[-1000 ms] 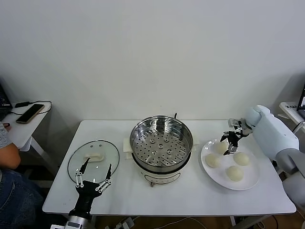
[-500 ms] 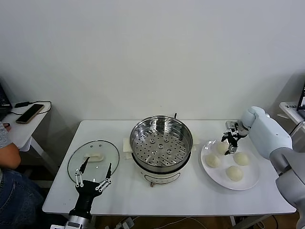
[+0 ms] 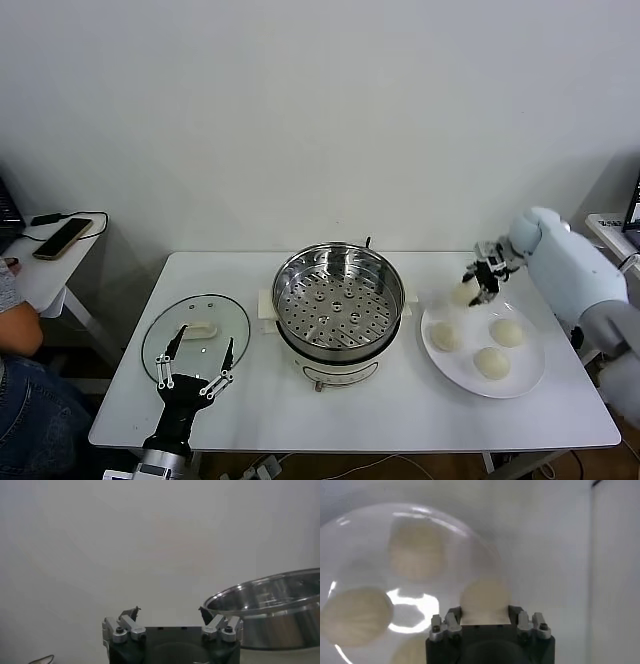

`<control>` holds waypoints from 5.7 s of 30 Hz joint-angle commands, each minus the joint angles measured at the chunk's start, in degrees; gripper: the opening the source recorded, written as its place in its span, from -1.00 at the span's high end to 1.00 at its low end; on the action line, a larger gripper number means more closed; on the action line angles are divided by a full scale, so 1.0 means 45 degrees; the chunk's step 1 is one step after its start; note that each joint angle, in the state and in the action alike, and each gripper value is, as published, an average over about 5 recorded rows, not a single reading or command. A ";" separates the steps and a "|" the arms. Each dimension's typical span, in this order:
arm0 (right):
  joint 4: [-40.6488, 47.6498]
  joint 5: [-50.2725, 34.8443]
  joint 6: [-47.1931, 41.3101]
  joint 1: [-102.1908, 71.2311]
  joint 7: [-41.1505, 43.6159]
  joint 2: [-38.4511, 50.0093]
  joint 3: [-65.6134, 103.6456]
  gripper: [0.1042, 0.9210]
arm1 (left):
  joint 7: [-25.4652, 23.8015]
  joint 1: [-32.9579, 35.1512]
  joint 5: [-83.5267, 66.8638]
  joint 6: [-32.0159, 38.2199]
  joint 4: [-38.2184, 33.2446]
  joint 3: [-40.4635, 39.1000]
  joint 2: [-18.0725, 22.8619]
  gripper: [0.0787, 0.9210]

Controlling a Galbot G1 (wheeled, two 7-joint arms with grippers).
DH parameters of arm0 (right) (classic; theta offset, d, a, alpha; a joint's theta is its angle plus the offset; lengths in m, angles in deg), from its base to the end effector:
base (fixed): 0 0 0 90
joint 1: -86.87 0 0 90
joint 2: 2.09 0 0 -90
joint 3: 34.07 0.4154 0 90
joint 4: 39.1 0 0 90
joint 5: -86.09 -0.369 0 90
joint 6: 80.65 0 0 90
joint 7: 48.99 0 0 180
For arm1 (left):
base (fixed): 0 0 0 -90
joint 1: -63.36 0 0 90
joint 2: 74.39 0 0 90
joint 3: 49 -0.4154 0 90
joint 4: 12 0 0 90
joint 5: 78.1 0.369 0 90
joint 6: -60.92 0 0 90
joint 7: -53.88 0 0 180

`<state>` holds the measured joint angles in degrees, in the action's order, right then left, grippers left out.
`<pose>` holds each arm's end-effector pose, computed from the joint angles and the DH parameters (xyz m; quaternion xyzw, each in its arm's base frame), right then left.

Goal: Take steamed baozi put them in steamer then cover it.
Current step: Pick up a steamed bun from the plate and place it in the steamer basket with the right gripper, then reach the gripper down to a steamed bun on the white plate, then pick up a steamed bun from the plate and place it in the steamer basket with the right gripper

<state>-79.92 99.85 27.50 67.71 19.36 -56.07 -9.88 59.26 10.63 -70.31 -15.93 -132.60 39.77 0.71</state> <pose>0.6854 -0.2305 -0.1335 0.5279 -0.5278 0.6031 0.2812 0.1185 0.0519 -0.3687 0.0577 0.9840 0.1548 0.0666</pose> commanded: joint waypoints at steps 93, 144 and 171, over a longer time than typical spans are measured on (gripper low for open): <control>-0.1946 -0.5310 -0.4097 -0.0962 -0.0208 0.1630 -0.4554 -0.76 | 0.0336 0.0048 -0.0191 0.0050 -0.0477 -0.0139 0.0071 -0.77; -0.6312 -1.0635 -0.6005 0.8815 0.1783 -0.1488 -1.0840 -0.29 | 0.0476 -0.0237 -0.0279 0.0068 -0.0700 -0.0379 -0.0088 -0.77; -0.3099 -1.1187 -0.7094 0.5345 -0.0821 -0.7264 -1.1708 -0.28 | 0.0587 -0.0364 -0.0345 0.0093 -0.0595 -0.0347 -0.0064 -0.77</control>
<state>-96.56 50.24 -3.72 93.52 16.99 -83.77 -61.45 61.83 9.05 -71.81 -15.53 -135.39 38.26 0.46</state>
